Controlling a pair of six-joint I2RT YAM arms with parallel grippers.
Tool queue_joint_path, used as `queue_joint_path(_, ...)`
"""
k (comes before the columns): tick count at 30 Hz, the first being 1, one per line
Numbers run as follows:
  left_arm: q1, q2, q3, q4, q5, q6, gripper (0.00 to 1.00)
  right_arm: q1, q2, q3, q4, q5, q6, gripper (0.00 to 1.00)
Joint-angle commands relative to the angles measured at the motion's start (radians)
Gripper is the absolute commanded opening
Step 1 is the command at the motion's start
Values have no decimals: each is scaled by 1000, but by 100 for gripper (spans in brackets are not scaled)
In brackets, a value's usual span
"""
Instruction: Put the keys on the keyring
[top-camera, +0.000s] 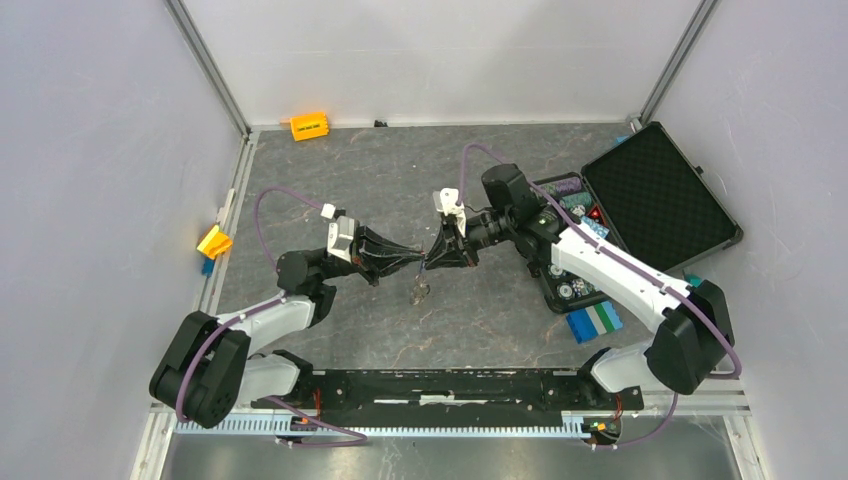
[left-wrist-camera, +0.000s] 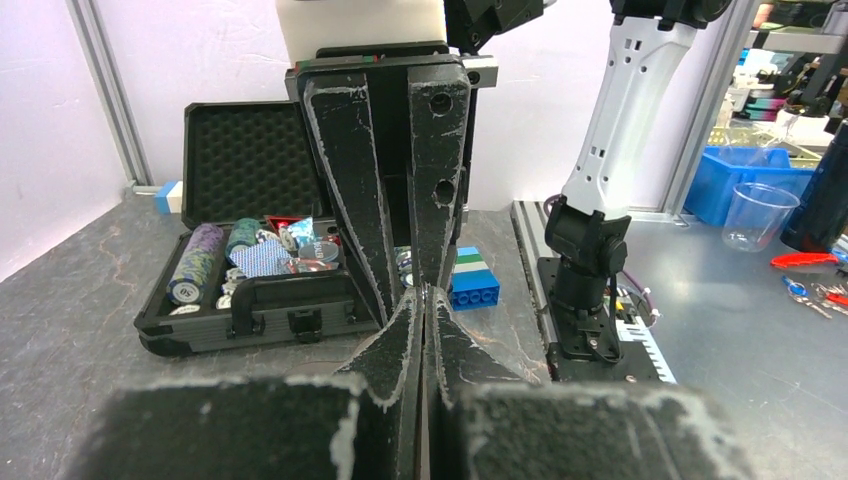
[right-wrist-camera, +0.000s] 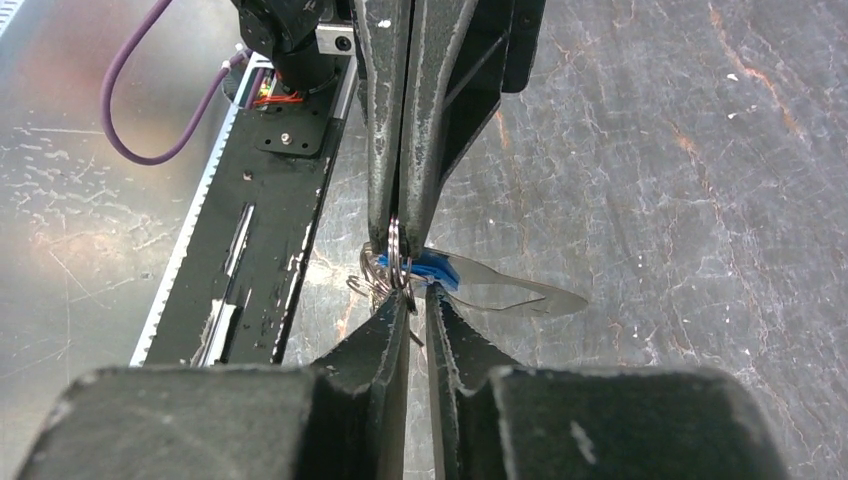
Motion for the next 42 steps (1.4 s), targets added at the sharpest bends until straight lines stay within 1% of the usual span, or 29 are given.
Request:
queue_joint_path(1,-8,-19,8,90,20,11,2,6,7,55,-27,18,-28,17)
queue_joint_path(7,-8,-20,8,91,23,13,2,3,-29,60,-83,76,-86,36)
queue_joint_path(11,-8,-23,7,91,16,13,2,-8,-86,44,-89,118,-109,48)
queue_joint_path(13,-8,-28,10,91,12,11,2,-12,-117,35,-89,140,-125,51)
queue_joint_path(16,-7,-35,12,90,0,3,2,-14,-162,8,-47,139,-118,52)
queue_joint_path(19,-7,-33,17,90,-6,-9,2,-13,-176,-11,3,90,-78,53)
queue_joint_path(25,-7,-30,17,90,-13,-13,2,-13,-134,-33,79,35,-6,54)
queue_joint_path(28,-7,-32,17,90,-18,-17,2,-13,-115,-36,105,18,8,53)
queue_joint_path(32,-7,-33,14,91,-21,-17,2,-13,-99,-48,141,-4,34,47)
queue_joint_path(35,-8,-27,14,90,-21,-17,2,-13,-92,-51,163,-19,53,41)
queue_joint_path(42,-7,-24,14,91,-21,-16,2,-13,-90,-54,180,-44,70,33)
